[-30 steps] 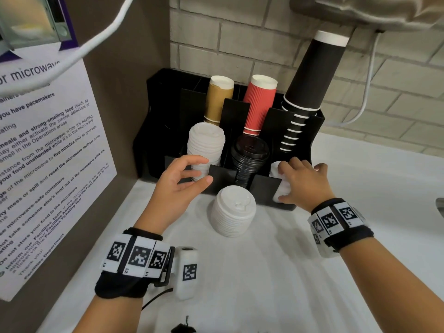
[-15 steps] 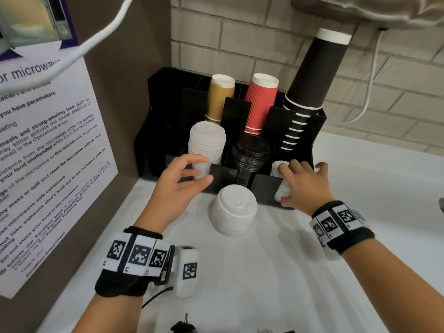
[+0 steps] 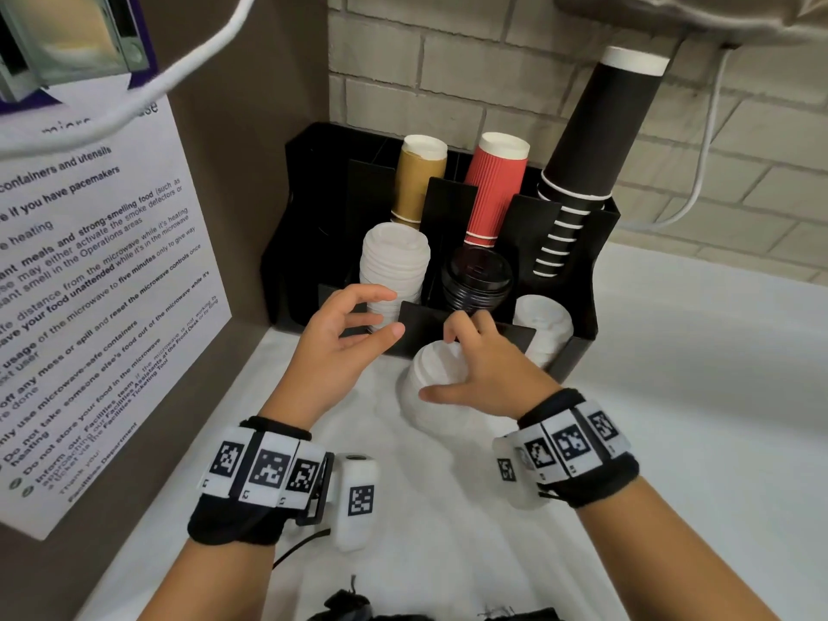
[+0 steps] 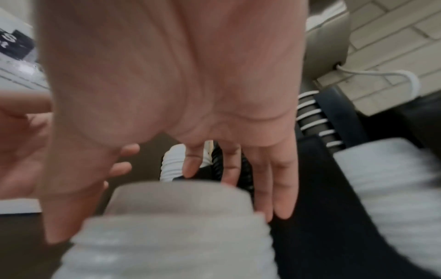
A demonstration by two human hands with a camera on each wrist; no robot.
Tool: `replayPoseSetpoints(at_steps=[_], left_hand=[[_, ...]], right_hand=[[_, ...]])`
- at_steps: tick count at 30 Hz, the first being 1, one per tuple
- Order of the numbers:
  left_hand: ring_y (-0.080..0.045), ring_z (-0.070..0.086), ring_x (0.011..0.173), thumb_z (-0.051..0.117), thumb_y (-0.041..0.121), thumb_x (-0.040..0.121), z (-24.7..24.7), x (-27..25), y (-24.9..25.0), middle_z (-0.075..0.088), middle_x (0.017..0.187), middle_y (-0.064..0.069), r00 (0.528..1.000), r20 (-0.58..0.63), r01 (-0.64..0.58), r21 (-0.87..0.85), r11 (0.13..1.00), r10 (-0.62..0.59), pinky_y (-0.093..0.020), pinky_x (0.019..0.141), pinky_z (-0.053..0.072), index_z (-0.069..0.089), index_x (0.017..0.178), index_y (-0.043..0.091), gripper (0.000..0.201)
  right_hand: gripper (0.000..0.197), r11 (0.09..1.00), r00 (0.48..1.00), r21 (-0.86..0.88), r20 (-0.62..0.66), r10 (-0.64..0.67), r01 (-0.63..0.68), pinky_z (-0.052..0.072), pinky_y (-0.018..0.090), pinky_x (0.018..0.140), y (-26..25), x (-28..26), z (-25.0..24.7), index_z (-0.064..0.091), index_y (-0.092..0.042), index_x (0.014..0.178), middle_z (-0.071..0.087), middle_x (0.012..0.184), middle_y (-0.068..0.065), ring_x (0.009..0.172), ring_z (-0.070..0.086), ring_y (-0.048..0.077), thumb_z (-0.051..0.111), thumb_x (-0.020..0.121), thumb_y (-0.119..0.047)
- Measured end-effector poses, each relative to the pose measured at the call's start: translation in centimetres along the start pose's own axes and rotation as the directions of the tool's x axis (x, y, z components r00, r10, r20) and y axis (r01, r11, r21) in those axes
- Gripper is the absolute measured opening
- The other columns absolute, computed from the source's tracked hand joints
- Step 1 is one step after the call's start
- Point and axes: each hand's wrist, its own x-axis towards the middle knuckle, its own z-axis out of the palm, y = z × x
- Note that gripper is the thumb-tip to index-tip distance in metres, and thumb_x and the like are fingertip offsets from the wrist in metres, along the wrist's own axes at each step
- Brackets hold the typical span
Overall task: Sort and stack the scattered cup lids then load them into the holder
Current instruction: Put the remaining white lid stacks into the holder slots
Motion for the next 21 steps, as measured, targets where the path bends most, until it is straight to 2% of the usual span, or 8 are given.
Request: replayPoseSetpoints(at_steps=[4,11,12,14,17,18,19,21], left_hand=[[-0.012,0.060,0.109,0.069,0.016,0.089,-0.1,0.0,-0.1,0.058,0.125,0.001,1.000,-0.003,0.000,0.009,1.000,0.000,-0.026,0.091,0.049,0.062,0.111,0.032,0.028],[-0.012,0.060,0.110,0.069,0.015,0.088,0.3,0.0,0.0,0.057,0.122,0.001,1.000,0.010,0.005,0.012,1.000,-0.005,-0.024,0.088,0.049,0.062,0.110,0.032,0.028],[-0.012,0.060,0.110,0.070,0.016,0.088,0.3,-0.1,0.0,0.057,0.122,0.001,1.000,0.010,0.011,0.016,1.000,-0.011,-0.025,0.088,0.050,0.062,0.110,0.032,0.028],[-0.010,0.059,0.111,0.074,0.019,0.086,0.4,-0.1,0.1,0.058,0.122,0.004,0.999,0.021,0.031,0.015,0.999,-0.031,-0.030,0.093,0.051,0.061,0.113,0.032,0.033],[-0.007,0.057,0.119,0.087,0.035,0.068,0.9,-0.4,0.2,0.054,0.132,0.015,0.985,0.160,0.065,0.026,0.998,-0.069,-0.029,0.101,0.047,0.052,0.127,0.043,0.068],[-0.007,0.055,0.122,0.089,0.039,0.063,1.4,-0.5,0.2,0.051,0.137,0.015,0.971,0.228,0.075,0.018,0.997,-0.077,-0.029,0.103,0.045,0.045,0.134,0.045,0.083],[-0.007,0.054,0.125,0.090,0.041,0.061,2.0,-0.7,0.3,0.048,0.142,0.015,0.956,0.283,0.081,-0.005,0.997,-0.077,-0.030,0.105,0.044,0.038,0.140,0.047,0.094],[-0.009,0.054,0.127,0.090,0.040,0.060,3.0,-0.9,0.4,0.047,0.146,0.011,0.945,0.321,0.091,-0.076,0.993,-0.062,-0.037,0.109,0.042,0.030,0.142,0.050,0.102]], right_hand=[[0.069,0.999,0.999,0.040,-0.050,0.011,-0.009,0.040,0.031,0.070,-0.4,0.6,1.2,0.030,-0.031,0.097,0.033,0.105,-0.002,0.087,0.048,0.026,0.084,0.058,-0.047],[0.067,0.999,0.997,0.039,-0.079,0.019,-0.016,0.048,0.041,0.079,-1.0,0.4,1.3,0.032,-0.027,0.101,0.032,0.106,0.000,0.092,0.046,0.031,0.081,0.057,-0.037],[0.066,0.998,0.994,0.057,-0.106,0.018,-0.012,0.047,0.041,0.079,-1.0,0.2,1.1,0.032,-0.027,0.101,0.032,0.106,0.000,0.092,0.046,0.031,0.081,0.058,-0.036],[0.064,0.990,0.979,0.139,-0.204,0.011,0.017,0.043,0.031,0.080,-0.8,-0.3,0.3,0.035,-0.026,0.100,0.035,0.106,0.000,0.091,0.046,0.023,0.083,0.058,-0.033],[0.062,0.924,0.940,0.368,-0.339,0.029,0.104,0.037,0.013,0.078,-1.0,-1.2,-1.1,0.041,-0.025,0.105,0.041,0.108,0.000,0.095,0.042,0.005,0.084,0.061,-0.029],[0.062,0.885,0.943,0.449,-0.332,0.039,0.121,0.038,0.012,0.081,-1.2,-1.5,-1.4,0.042,-0.028,0.109,0.043,0.111,0.000,0.100,0.044,0.005,0.084,0.064,-0.029],[0.063,0.844,0.954,0.521,-0.298,0.042,0.126,0.041,0.016,0.085,-1.5,-1.9,-1.7,0.042,-0.032,0.114,0.045,0.115,-0.001,0.105,0.047,0.007,0.084,0.067,-0.030],[0.065,0.765,0.976,0.633,-0.214,0.027,0.118,0.051,0.026,0.086,-2.0,-2.6,-1.9,0.041,-0.039,0.120,0.053,0.117,-0.002,0.105,0.058,0.012,0.082,0.070,-0.035]])
